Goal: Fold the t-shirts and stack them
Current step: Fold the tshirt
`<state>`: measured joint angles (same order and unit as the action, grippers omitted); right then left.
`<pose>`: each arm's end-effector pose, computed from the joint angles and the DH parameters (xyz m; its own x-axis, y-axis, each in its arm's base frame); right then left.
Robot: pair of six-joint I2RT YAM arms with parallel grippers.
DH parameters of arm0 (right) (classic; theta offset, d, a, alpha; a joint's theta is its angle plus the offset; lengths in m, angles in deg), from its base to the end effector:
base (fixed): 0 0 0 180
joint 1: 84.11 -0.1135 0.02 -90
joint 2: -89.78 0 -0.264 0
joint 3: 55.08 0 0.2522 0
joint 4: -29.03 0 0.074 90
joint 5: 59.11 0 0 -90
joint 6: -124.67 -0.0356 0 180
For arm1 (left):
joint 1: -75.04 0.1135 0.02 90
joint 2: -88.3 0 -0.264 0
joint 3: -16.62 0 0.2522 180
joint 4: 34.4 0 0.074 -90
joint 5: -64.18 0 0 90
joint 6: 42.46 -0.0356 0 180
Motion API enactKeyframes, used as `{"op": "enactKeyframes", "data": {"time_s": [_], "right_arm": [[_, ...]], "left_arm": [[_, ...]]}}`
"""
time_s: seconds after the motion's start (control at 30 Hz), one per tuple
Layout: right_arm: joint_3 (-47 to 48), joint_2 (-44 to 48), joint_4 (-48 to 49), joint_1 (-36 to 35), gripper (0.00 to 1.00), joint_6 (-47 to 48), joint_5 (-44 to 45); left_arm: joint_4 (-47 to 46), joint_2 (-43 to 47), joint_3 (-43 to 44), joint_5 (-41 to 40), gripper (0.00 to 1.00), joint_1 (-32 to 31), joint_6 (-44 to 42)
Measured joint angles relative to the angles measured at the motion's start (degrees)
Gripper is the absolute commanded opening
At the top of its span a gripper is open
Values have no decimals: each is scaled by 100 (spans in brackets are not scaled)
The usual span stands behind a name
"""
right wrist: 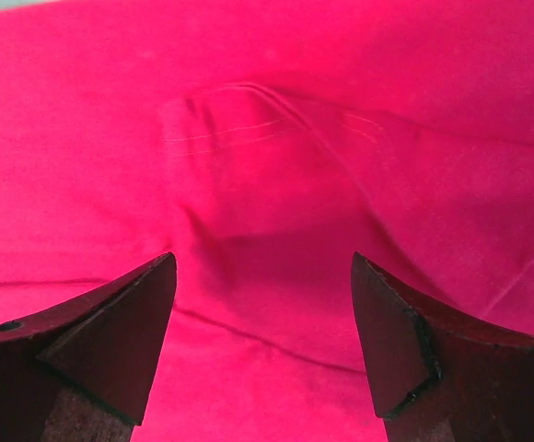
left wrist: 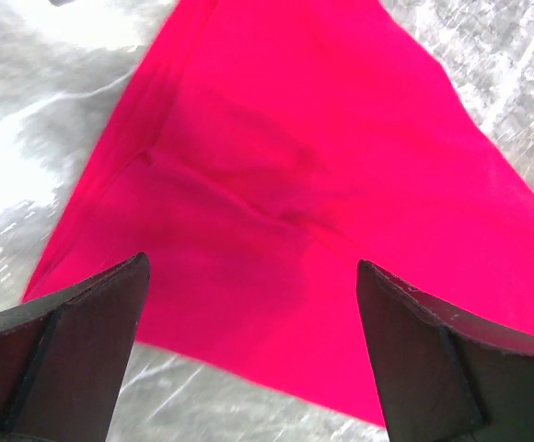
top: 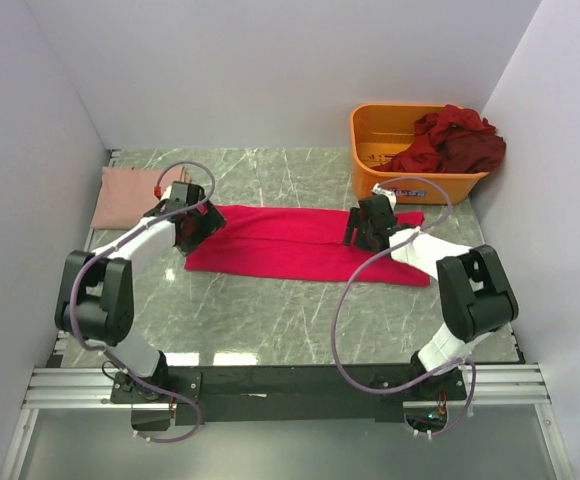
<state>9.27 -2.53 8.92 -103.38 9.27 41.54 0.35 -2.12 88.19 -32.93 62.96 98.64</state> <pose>0.3101 0.1015 0.1780 -0.7235 0.1936 -0.6626 0.1136 0.9802 0.1624 0.3192 -0.0638 0.2080 -0.6000 -0.6613 -0.4502 -0.5272 0.7501 -0.3993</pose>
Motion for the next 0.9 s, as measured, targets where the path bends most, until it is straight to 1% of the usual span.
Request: {"op": "enactKeyframes", "data": {"time_s": [0.17,0.27,0.37,0.47,0.67,0.9], "right_arm": [[435,-472,-367,31,83,-33,175],[857,-828,-599,31,80,-48,282],[1185,-1106,-774,31,81,-46,354],[1526,-1287,-1154,44,82,-17,533],[2096,-1445,-1676,92,83,647,1484],[2020,-1453,-1784,271,83,1436,2682]], "left_arm": [[-382,-533,98,258,99,4,-2],[-426,-761,101,297,99,13,-7],[-442,-828,101,299,99,68,-68],[-535,-826,59,337,99,179,-90],[-684,-809,-7,415,99,354,-190],[-710,-798,-26,459,99,380,-337]]}}
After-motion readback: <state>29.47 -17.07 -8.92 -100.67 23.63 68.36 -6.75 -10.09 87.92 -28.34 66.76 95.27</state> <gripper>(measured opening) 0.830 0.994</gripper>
